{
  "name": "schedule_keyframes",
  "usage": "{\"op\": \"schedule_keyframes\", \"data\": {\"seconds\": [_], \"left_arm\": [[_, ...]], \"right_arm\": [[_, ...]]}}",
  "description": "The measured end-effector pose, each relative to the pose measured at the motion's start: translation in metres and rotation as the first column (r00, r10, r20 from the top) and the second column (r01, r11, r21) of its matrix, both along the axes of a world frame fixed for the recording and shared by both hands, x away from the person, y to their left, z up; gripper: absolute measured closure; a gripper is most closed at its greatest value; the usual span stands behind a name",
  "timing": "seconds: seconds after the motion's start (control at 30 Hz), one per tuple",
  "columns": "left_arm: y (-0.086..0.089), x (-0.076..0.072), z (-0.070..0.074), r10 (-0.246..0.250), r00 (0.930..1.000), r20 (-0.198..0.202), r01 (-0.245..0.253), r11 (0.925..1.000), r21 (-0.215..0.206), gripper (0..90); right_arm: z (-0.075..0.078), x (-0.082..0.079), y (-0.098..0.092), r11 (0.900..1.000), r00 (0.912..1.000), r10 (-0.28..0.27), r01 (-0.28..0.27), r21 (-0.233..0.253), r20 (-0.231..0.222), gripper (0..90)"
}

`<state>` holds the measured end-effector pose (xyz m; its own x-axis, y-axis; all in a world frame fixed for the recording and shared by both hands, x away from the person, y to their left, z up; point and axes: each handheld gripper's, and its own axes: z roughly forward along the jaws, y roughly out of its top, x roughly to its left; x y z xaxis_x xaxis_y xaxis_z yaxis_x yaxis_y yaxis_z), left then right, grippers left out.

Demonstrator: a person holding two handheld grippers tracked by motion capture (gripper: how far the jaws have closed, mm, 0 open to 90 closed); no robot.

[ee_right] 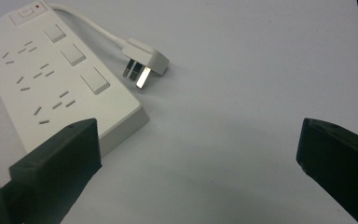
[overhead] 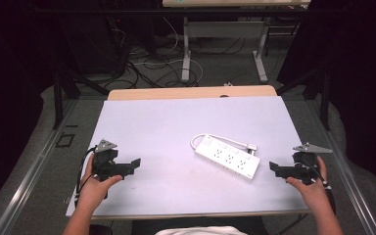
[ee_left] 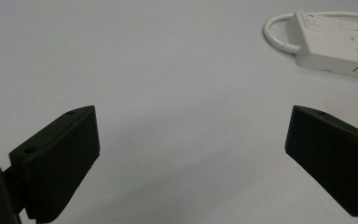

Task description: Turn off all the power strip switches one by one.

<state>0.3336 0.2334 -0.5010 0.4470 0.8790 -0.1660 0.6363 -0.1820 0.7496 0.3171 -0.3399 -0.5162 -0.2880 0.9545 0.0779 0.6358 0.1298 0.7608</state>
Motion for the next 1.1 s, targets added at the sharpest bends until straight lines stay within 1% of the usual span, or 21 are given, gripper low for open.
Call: {"op": "schedule_keyframes", "data": {"seconds": [0.07, 0.17, 0.2, 0.27, 0.33, 0.37, 0.4, 0.43, 0.47, 0.57, 0.63, 0.67, 0.7, 0.73, 0.77, 0.83, 0.87, 0.9, 0.93, 0.97, 1.1], "left_arm": [[0.000, 0.000, -0.001, 0.006, 1.0000, 0.003, -0.006, 1.0000, 0.003, 3.1], [-0.001, 0.000, -0.001, 0.012, 0.9999, 0.011, -0.012, 0.9999, 0.001, 3.0], [-0.001, 0.000, 0.000, 0.013, 0.9998, 0.014, -0.013, 0.9999, 0.003, 3.0], [0.000, 0.000, 0.000, 0.016, 0.9999, 0.003, -0.016, 0.9999, 0.002, 3.0], [0.001, 0.000, 0.000, 0.018, 0.9998, 0.004, -0.018, 0.9998, 0.006, 3.0], [0.001, 0.000, 0.000, 0.024, 0.9997, 0.007, -0.024, 0.9997, -0.005, 3.0], [0.001, 0.000, 0.000, 0.035, 0.9994, 0.009, -0.035, 0.9993, -0.015, 3.0], [0.002, -0.001, 0.000, 0.033, 0.9994, 0.006, -0.033, 0.9994, -0.014, 3.1], [0.002, -0.001, 0.000, 0.040, 0.9991, 0.012, -0.040, 0.9990, -0.021, 3.0], [0.004, -0.001, 0.002, 0.049, 0.9986, 0.020, -0.049, 0.9983, -0.033, 3.0], [0.004, -0.001, 0.003, 0.048, 0.9986, 0.024, -0.047, 0.9984, -0.030, 3.0], [0.005, -0.001, 0.004, 0.044, 0.9987, 0.027, -0.044, 0.9989, -0.016, 3.0], [0.005, -0.001, 0.004, 0.044, 0.9987, 0.027, -0.044, 0.9989, -0.016, 3.0], [0.006, -0.002, 0.004, 0.042, 0.9988, 0.025, -0.042, 0.9991, -0.011, 3.0], [0.006, -0.002, 0.004, 0.048, 0.9982, 0.036, -0.047, 0.9988, -0.008, 3.0], [0.005, -0.002, 0.004, 0.057, 0.9976, 0.039, -0.057, 0.9982, -0.016, 3.1], [0.006, -0.002, 0.004, 0.055, 0.9978, 0.037, -0.054, 0.9984, -0.013, 3.0], [0.006, -0.002, 0.004, 0.052, 0.9979, 0.038, -0.052, 0.9986, -0.014, 3.0], [0.005, -0.002, 0.003, 0.052, 0.9977, 0.042, -0.052, 0.9985, -0.020, 3.0], [0.005, -0.002, 0.003, 0.054, 0.9980, 0.033, -0.053, 0.9979, -0.037, 3.0], [0.005, -0.002, 0.004, 0.055, 0.9979, 0.035, -0.054, 0.9978, -0.040, 3.0]], "right_arm": [[0.000, 0.000, 0.003, 1.000, 0.9999, 0.013, -0.014, -0.012, -0.004, 0.0], [0.000, 0.000, 0.008, 0.999, 0.9991, 0.041, -0.041, -0.011, -0.007, 0.0], [0.000, 0.000, 0.009, 0.999, 0.9988, 0.049, -0.049, -0.017, -0.006, 0.0], [0.000, 0.000, 0.013, 0.998, 0.9983, 0.058, -0.058, -0.025, -0.009, 0.0], [0.002, 0.001, 0.015, 0.997, 0.9976, 0.068, -0.069, -0.035, -0.008, 0.8], [0.002, 0.001, 0.015, 0.997, 0.9976, 0.068, -0.069, -0.035, -0.008, 0.8], [0.003, 0.001, 0.019, 0.996, 0.9969, 0.079, -0.079, -0.032, -0.009, 2.8], [0.003, 0.001, 0.020, 0.996, 0.9965, 0.083, -0.083, -0.036, -0.010, 3.5], [0.004, 0.002, 0.021, 0.995, 0.9959, 0.090, -0.090, -0.039, -0.012, 4.3], [0.004, 0.004, 0.025, 0.995, 0.9956, 0.092, -0.093, -0.040, -0.018, 8.0], [0.005, 0.004, 0.028, 0.994, 0.9953, 0.094, -0.095, -0.045, -0.020, 11.5], [0.006, 0.005, 0.031, 0.994, 0.9952, 0.096, -0.097, -0.046, -0.020, 13.2], [0.006, 0.005, 0.032, 0.993, 0.9943, 0.105, -0.106, -0.055, -0.019, 14.8], [0.006, 0.005, 0.032, 0.993, 0.9943, 0.105, -0.106, -0.055, -0.019, 14.8], [0.007, 0.005, 0.036, 0.991, 0.9930, 0.118, -0.118, -0.064, -0.010, 14.9], [0.008, 0.006, 0.038, 0.990, 0.9922, 0.125, -0.125, -0.065, -0.005, 15.1], [0.009, 0.007, 0.042, 0.988, 0.9905, 0.137, -0.137, -0.069, -0.002, 15.5], [0.009, 0.007, 0.042, 0.988, 0.9905, 0.137, -0.137, -0.069, -0.002, 15.5], [0.011, 0.009, 0.045, 0.987, 0.9900, 0.141, -0.141, -0.073, -0.001, 17.5], [0.012, 0.009, 0.047, 0.987, 0.9895, 0.145, -0.145, -0.071, -0.001, 19.0], [0.014, 0.015, 0.055, 0.985, 0.9873, 0.159, -0.159, -0.073, -0.010, 23.1]]}}
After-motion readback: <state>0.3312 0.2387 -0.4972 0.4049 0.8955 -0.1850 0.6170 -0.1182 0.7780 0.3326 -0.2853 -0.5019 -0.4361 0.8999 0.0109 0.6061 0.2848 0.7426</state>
